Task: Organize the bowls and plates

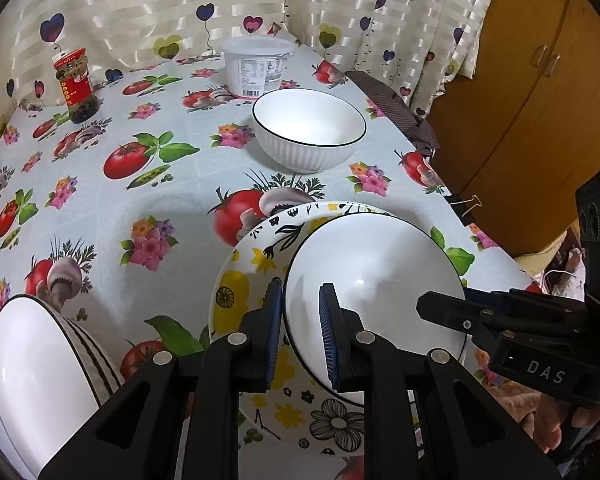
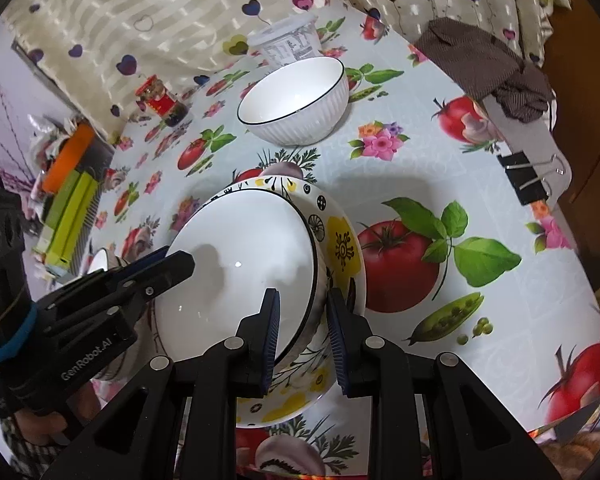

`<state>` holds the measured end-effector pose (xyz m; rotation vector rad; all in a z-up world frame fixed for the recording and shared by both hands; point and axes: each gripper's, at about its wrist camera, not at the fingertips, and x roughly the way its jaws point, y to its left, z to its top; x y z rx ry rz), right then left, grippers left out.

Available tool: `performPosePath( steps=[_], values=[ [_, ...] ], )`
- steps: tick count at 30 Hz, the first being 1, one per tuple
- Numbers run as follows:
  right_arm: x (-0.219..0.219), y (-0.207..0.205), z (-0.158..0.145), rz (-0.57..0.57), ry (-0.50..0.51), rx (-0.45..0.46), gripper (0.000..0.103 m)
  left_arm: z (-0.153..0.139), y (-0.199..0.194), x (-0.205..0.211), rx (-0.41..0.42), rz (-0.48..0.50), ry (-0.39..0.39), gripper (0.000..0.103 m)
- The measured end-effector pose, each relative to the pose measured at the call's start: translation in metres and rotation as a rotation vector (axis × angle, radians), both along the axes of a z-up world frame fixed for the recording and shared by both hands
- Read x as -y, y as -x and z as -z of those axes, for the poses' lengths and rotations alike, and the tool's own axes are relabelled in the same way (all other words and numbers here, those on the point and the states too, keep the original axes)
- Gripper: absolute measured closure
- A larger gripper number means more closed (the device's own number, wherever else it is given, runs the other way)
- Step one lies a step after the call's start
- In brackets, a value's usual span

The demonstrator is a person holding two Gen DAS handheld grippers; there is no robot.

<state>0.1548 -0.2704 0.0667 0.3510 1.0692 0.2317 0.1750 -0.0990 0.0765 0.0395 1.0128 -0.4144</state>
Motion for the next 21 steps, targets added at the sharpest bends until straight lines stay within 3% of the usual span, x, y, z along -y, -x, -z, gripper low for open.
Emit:
performPosePath(
  steps=[21],
  values=[
    [-0.0052,-0.0029,-0.0014,-0.006,0.043,0.039,0.076,-0.0015,0.0009,-0.0047,-0.008,0.0,0.037,0.083]
  ],
)
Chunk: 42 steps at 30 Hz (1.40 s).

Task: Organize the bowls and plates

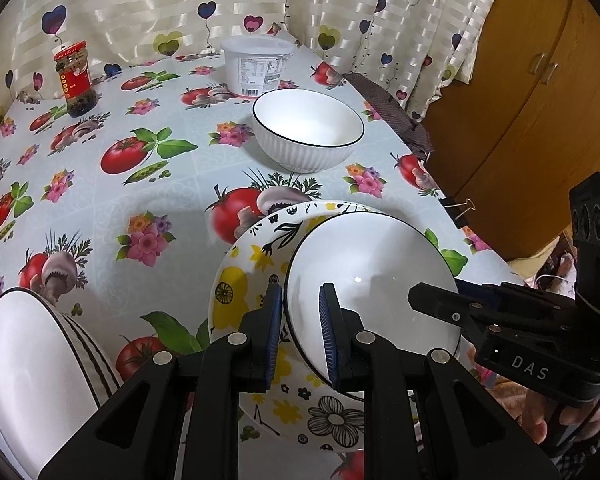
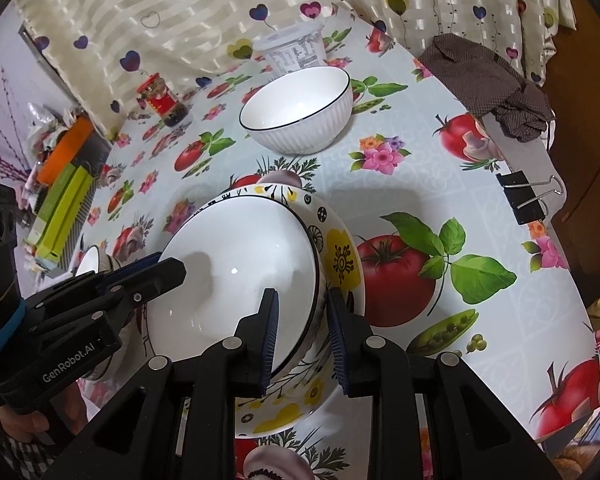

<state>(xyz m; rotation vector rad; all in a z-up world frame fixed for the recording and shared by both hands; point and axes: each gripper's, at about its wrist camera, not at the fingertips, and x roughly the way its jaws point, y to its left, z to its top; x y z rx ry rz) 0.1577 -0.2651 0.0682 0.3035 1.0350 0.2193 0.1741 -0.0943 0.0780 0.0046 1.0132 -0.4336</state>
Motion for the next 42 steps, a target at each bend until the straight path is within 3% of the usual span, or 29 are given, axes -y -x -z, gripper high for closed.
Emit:
performPosePath(
  steps=[12,19,24,28,32,42],
  values=[
    [0.001,0.001,-0.005,0.006,0.037,0.052,0.069,0.001,-0.003,0.0,0.018,0.003,-0.012,0.083],
    [-0.002,0.002,-0.007,-0.011,0.076,0.104,0.067,-0.001,0.0,-0.001,0.07,-0.002,-0.04,0.083],
    [-0.002,0.003,-0.009,-0.025,0.065,0.136,0.046,-0.007,0.002,-0.004,0.115,-0.006,-0.052,0.083],
    [0.002,0.003,-0.014,-0.019,0.069,0.173,0.046,-0.012,-0.002,-0.007,0.128,-0.018,-0.042,0.082],
    [0.009,-0.003,-0.017,-0.002,0.054,0.176,0.042,-0.016,-0.01,-0.01,0.139,-0.027,-0.041,0.07],
    [0.018,-0.029,-0.023,0.004,0.073,0.187,0.036,-0.016,-0.032,-0.015,0.142,-0.048,-0.052,0.07]
  ],
)
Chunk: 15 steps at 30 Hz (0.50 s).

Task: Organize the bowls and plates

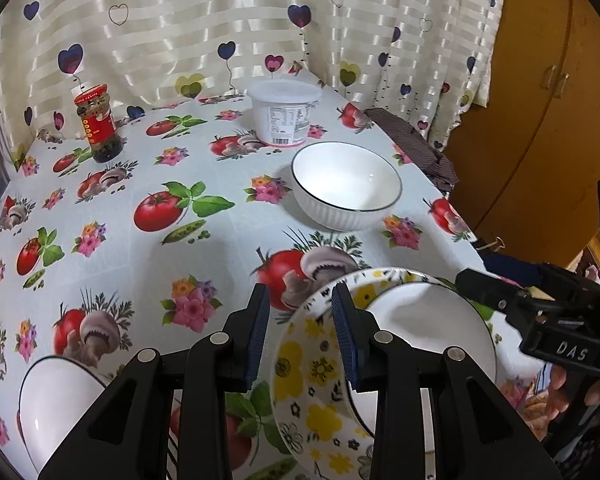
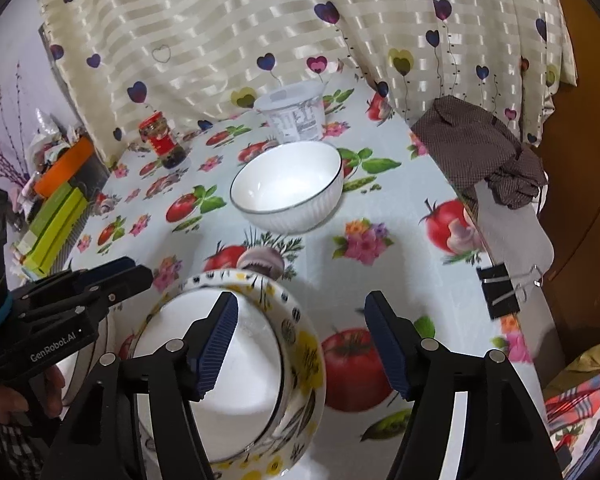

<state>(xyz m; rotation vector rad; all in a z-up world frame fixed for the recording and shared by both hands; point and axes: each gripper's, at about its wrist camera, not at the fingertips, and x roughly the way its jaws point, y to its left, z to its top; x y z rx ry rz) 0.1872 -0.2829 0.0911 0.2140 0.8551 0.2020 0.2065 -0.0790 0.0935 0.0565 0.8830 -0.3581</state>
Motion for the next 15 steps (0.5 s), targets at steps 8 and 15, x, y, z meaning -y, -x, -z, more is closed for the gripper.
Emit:
performPosePath(
  steps=[8,15],
  values=[
    [0.006,-0.031,-0.004,0.007,0.009,0.006,0.036,-0.002,-0.032,-0.008,-0.016,-0.029,0.03,0.07],
    [0.011,-0.059,0.002,0.02,0.019,-0.013,0.036,-0.006,-0.059,-0.005,-0.025,-0.001,0.057,0.07]
  ],
)
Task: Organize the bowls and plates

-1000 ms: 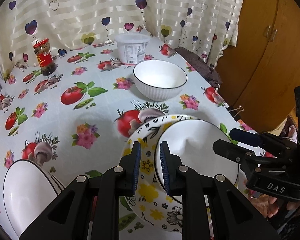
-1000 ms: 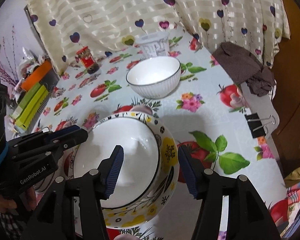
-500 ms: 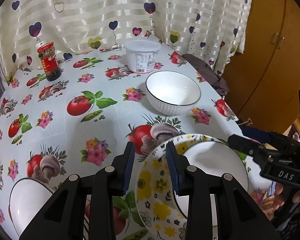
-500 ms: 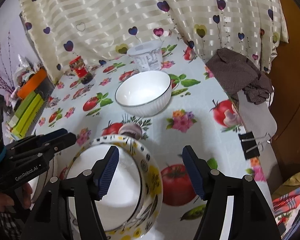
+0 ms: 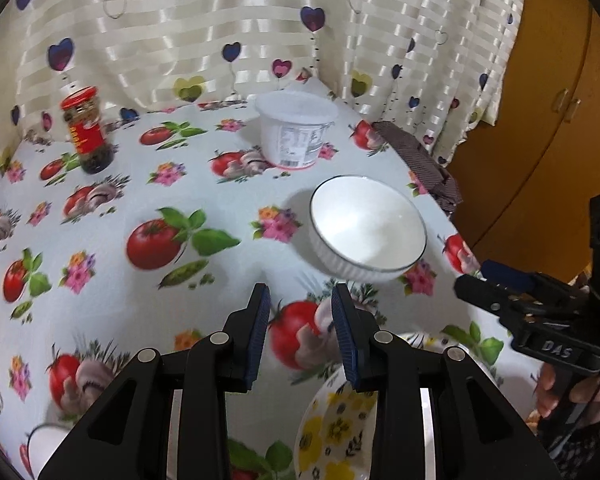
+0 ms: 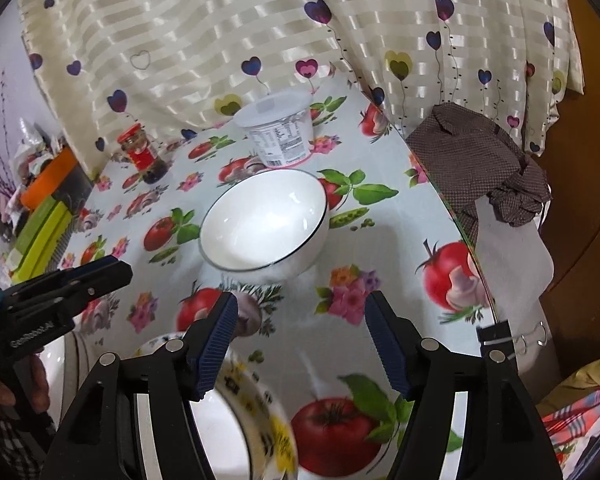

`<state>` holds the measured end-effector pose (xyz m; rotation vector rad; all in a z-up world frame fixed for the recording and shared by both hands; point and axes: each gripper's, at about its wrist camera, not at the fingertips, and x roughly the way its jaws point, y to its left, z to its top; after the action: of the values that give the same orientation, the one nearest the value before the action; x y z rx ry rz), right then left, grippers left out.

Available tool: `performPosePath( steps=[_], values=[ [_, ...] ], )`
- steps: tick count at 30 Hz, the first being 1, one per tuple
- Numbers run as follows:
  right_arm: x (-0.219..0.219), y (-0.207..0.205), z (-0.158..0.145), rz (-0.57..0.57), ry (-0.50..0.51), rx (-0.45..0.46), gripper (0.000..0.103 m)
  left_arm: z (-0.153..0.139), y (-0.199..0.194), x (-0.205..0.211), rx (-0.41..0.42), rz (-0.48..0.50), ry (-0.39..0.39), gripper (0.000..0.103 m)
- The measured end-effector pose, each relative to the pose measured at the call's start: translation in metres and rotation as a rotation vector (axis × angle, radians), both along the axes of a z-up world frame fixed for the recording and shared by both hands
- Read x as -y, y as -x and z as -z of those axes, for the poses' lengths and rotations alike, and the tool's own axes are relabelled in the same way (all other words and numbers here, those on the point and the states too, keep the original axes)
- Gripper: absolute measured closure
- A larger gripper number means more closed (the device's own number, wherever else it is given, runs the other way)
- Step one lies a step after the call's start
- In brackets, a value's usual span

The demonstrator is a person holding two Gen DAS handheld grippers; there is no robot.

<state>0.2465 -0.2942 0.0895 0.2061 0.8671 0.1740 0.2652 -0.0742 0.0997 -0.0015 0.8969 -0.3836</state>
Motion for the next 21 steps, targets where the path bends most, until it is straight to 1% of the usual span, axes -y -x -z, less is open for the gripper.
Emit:
performPosePath(
  steps=[2,5,8,11,14,18,21],
  values=[
    [0.003,-0.007,0.002,0.02,-0.011,-0.01,0.036,0.0,-0.01,0.004,-0.012,0.009,0.014,0.07],
    [0.009,-0.017,0.005,0.037,-0.043,-0.027,0.036,0.002,-0.02,0.009,-0.016,0.012,0.007,0.07],
    [0.013,-0.025,0.006,0.053,-0.04,-0.025,0.036,0.006,-0.031,0.016,-0.035,0.017,0.009,0.07],
    [0.015,-0.034,0.005,0.051,-0.047,-0.025,0.036,0.008,-0.04,0.023,-0.031,0.027,0.004,0.07],
    [0.017,-0.042,0.005,0.052,-0.049,-0.025,0.036,0.01,-0.05,0.027,-0.044,0.028,0.014,0.07],
    [0.018,-0.054,0.009,0.044,-0.046,-0.042,0.037,0.013,-0.058,0.032,-0.042,0.024,-0.004,0.07],
    [0.016,-0.063,0.014,0.026,-0.046,-0.055,0.04,0.016,-0.064,0.035,-0.057,0.03,-0.001,0.07]
  ],
)
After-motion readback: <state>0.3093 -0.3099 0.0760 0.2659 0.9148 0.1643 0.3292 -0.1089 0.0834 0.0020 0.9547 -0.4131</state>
